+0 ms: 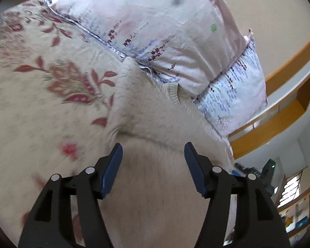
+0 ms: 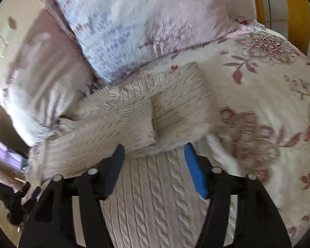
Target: Fold small clothes
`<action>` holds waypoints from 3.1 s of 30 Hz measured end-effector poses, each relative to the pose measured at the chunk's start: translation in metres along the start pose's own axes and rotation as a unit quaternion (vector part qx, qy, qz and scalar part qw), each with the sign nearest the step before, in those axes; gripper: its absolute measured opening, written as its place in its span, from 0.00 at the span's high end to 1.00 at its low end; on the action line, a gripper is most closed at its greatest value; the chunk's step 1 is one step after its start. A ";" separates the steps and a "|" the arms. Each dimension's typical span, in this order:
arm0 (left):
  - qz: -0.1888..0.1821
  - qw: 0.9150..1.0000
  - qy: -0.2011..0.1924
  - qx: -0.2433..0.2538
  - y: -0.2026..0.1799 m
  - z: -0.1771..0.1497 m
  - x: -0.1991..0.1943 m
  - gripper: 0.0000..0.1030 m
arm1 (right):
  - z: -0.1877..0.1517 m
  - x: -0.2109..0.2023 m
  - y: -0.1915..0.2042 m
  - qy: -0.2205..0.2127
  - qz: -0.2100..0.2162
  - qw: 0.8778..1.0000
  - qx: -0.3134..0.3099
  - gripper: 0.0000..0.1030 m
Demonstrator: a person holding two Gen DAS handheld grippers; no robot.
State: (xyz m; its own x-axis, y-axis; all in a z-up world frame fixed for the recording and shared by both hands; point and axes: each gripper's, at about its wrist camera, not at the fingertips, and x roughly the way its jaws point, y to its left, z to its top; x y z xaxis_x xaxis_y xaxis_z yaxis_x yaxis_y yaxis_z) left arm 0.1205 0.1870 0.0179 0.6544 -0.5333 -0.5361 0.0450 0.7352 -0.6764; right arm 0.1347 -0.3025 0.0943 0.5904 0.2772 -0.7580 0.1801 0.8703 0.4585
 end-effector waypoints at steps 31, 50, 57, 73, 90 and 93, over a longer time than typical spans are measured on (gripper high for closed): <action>-0.075 0.986 0.150 0.012 -0.009 -0.141 -0.056 0.82 | -0.147 -0.089 -0.052 0.125 0.159 0.978 -0.055 0.75; -0.023 0.992 0.084 0.094 -0.033 -0.109 -0.070 0.94 | -0.129 -0.118 -0.023 -0.042 0.088 0.985 -0.143 0.92; -0.009 0.994 0.043 0.098 -0.038 -0.090 -0.071 0.95 | -0.123 -0.125 -0.015 -0.107 0.055 0.980 -0.161 0.93; 0.044 0.983 -0.039 0.176 -0.094 -0.007 -0.055 0.95 | -0.060 -0.123 0.031 -0.183 0.008 0.957 -0.225 0.93; 0.089 0.983 -0.065 0.144 -0.094 0.099 0.063 0.95 | 0.047 -0.012 0.047 -0.154 -0.034 0.964 -0.213 0.93; 0.094 0.990 -0.034 0.101 -0.068 0.105 0.097 0.95 | 0.060 0.040 0.026 -0.082 -0.034 0.983 -0.159 0.93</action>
State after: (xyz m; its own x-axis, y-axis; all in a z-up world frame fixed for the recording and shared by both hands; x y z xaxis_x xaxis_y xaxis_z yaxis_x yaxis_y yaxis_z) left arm 0.2598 0.1288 0.0652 0.7146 -0.3542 -0.6033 0.0624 0.8912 -0.4493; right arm 0.2101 -0.2934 0.1031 0.7094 0.1667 -0.6848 -0.0157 0.9751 0.2211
